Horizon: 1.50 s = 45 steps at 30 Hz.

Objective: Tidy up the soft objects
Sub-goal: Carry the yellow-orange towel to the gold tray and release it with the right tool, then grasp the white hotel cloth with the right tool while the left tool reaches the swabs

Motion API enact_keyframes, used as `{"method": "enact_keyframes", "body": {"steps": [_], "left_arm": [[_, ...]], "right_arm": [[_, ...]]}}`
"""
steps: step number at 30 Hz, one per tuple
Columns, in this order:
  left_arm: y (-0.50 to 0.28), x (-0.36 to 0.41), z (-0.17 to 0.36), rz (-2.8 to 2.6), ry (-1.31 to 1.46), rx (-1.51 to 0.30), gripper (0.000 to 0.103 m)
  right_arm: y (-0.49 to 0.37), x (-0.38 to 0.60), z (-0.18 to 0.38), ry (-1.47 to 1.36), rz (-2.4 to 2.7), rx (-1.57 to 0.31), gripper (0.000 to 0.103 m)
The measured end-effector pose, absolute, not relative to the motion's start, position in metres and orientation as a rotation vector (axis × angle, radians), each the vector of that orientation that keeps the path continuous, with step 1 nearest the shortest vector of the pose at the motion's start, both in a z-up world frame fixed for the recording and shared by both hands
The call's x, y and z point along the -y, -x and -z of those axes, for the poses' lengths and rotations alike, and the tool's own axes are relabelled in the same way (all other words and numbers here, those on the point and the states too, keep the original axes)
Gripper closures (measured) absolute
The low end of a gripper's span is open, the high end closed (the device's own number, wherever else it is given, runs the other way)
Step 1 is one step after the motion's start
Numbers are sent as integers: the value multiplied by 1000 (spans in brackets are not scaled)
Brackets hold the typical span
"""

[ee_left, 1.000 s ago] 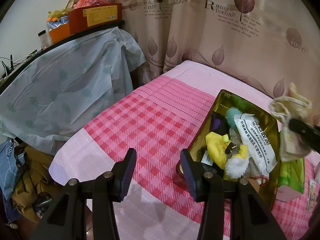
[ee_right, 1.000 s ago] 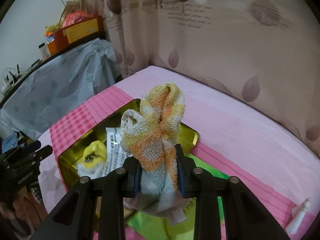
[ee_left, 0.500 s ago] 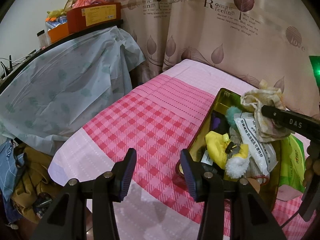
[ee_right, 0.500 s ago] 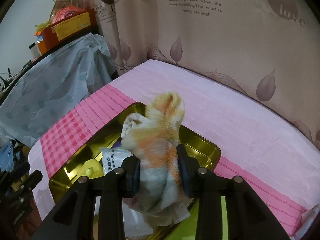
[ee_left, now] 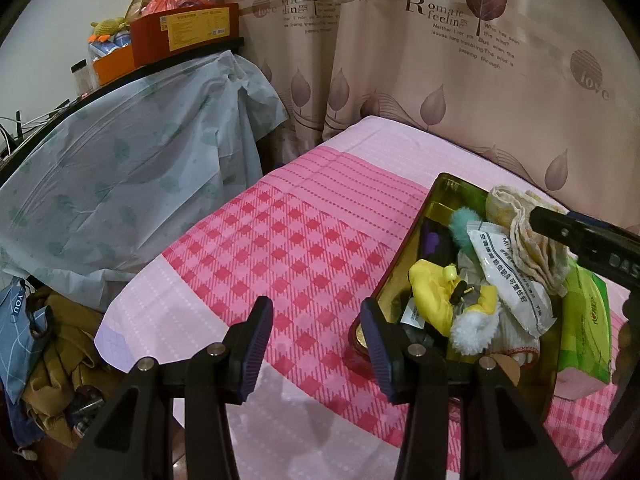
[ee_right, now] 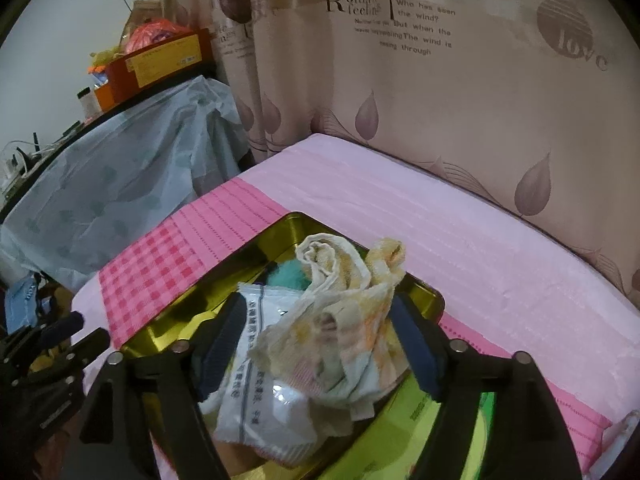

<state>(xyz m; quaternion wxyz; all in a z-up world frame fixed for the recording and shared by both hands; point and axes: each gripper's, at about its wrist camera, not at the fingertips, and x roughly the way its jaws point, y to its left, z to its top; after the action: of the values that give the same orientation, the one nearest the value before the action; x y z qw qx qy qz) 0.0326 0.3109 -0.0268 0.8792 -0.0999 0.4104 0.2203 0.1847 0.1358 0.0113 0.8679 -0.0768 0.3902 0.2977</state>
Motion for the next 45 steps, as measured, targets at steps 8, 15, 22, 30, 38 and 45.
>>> {"method": "enact_keyframes", "body": {"steps": [8,15,22,30,38,45], "left_arm": [[-33,-311,27,-461,206,-855,57],[-33,-311,27,-460,208,-855,57],[-32,-310,26,-460,191,-850,57],[-30,-306,24,-456,163,-861,57],[-27,-266,8,-336,35,-796,57],[-36,-202,3,-173,-17,-815,56]], "right_arm": [[-156,-112,-28,167,-644,-789,24],[-138,-40,-34,148,-556,-769,24],[-147,77,-24,142,-298,-788,24],[-168,189,14,70,-57,-863,24],[-190,216,53,30,-54,-918,27],[-205,213,75,32,-95,-933,50]]}}
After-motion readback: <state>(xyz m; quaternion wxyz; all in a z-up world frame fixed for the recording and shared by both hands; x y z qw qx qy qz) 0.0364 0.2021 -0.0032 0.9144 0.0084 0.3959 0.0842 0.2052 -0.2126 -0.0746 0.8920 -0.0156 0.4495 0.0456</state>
